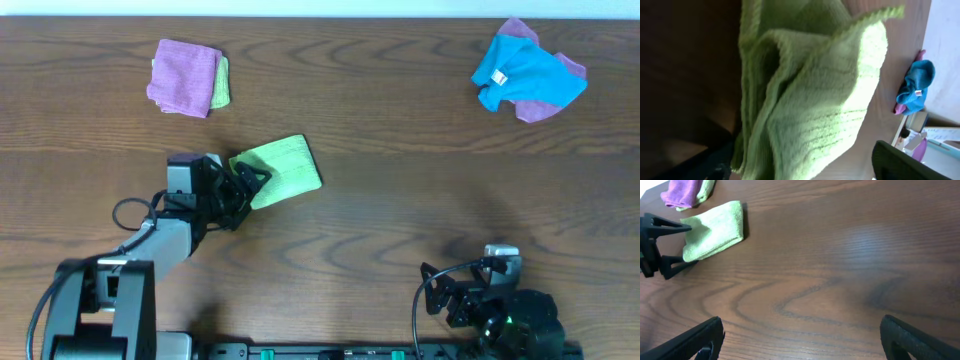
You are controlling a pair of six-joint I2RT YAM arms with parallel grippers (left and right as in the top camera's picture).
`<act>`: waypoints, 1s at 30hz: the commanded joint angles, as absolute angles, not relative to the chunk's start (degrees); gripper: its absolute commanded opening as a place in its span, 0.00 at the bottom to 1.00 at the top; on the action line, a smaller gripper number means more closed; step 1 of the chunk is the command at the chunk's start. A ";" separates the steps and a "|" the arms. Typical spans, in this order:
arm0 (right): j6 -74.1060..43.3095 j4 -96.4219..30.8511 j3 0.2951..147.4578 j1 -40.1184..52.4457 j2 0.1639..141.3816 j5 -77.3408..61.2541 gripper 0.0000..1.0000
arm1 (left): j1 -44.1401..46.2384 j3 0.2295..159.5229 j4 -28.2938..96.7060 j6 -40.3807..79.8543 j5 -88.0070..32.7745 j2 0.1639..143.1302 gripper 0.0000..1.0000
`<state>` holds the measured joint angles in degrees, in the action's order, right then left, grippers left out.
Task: Fold the cloth
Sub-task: 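Lower the left gripper to the folded green cloth's left edge and grasp, then lift the green cloth with the left gripper onto the pink cloth stack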
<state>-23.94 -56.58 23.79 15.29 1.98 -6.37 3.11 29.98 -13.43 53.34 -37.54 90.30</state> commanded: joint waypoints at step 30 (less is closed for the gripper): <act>-24.82 -56.69 23.55 14.66 1.52 -5.80 0.99 | 4.62 64.36 8.12 53.58 -30.24 96.20 0.05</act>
<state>-23.97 -56.58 23.73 15.29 1.96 -6.37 4.62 57.14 5.21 54.13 -33.85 96.25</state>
